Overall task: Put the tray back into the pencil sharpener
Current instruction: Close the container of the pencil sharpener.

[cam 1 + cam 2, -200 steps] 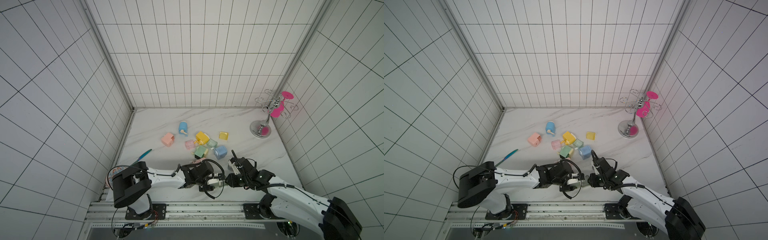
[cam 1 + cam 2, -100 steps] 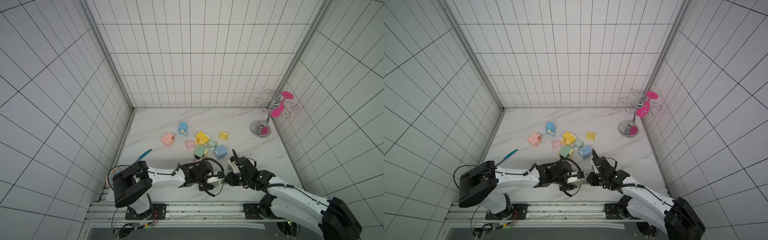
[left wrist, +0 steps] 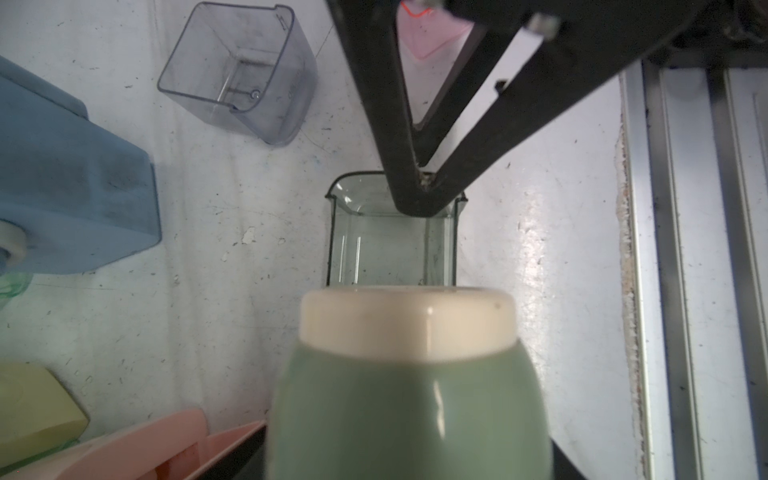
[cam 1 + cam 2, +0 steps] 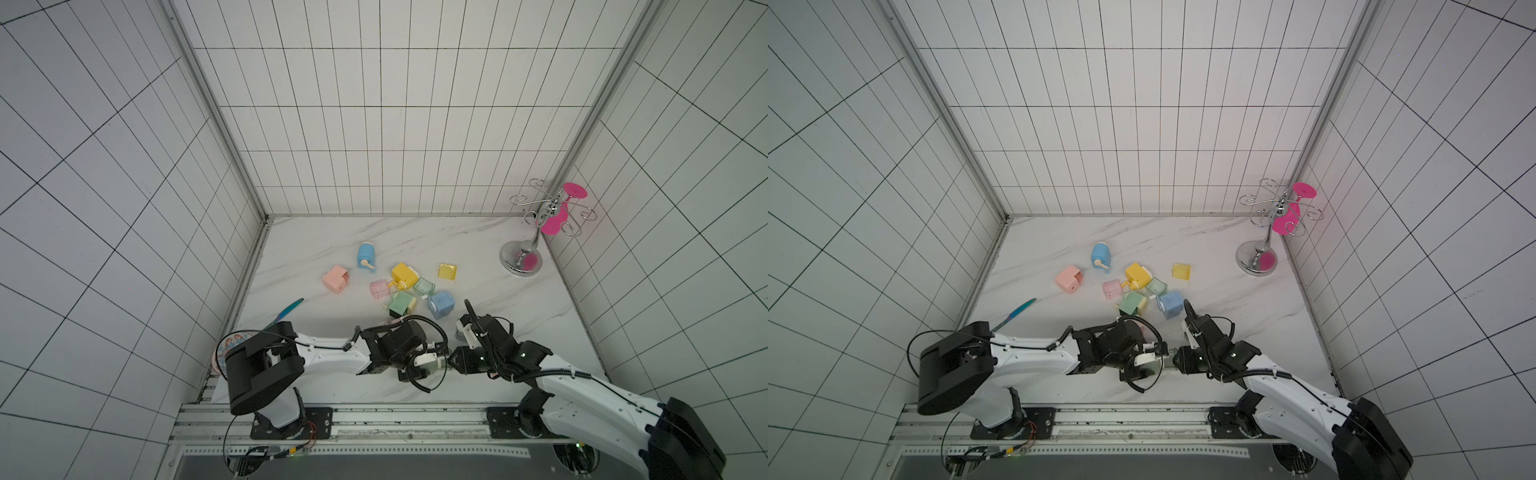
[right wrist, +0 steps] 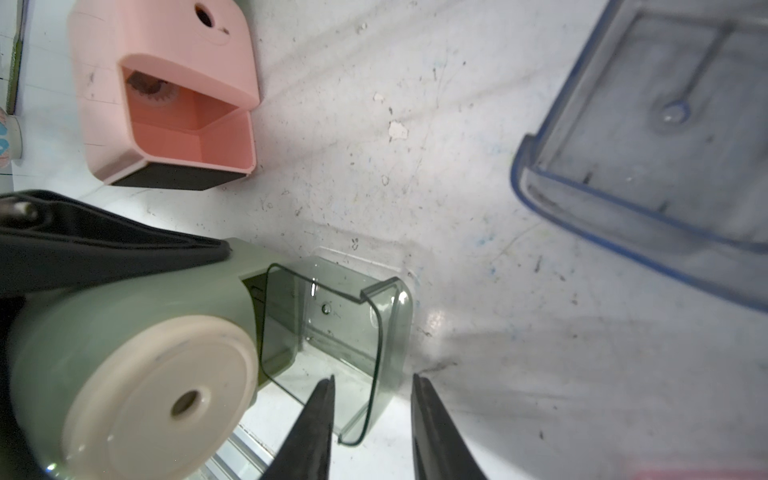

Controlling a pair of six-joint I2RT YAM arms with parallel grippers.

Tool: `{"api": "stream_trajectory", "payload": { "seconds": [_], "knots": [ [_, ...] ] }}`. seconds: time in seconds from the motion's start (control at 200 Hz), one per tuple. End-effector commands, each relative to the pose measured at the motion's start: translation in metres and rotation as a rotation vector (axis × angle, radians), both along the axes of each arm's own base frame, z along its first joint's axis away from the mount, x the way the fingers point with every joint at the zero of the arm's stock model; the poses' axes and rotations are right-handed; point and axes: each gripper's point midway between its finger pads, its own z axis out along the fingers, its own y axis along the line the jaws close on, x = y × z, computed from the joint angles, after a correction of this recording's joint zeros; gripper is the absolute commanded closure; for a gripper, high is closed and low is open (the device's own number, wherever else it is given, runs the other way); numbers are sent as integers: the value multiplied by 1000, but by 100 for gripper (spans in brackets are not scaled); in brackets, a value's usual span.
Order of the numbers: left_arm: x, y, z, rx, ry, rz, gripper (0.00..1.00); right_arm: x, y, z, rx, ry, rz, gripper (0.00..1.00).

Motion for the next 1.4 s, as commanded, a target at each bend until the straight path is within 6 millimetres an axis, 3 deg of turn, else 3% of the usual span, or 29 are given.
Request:
{"api": "stream_trajectory", "payload": {
  "seconds": [0.0,0.285,0.975,1.209,1.394],
  "knots": [
    [11,8,-12,66,-38,26,87,9,3,9,5,-32,-18,65],
    [11,6,-8,57,-50,18,87,14,12,3,25,-22,-7,75],
    [11,6,-16,94,-63,10,87,8,25,18,146,-50,41,86],
    [7,5,-16,96,-67,-12,87,6,30,19,168,-35,60,83],
    [1,0,1,12,-57,-21,87,8,30,19,192,-15,29,80]
  ]
}}
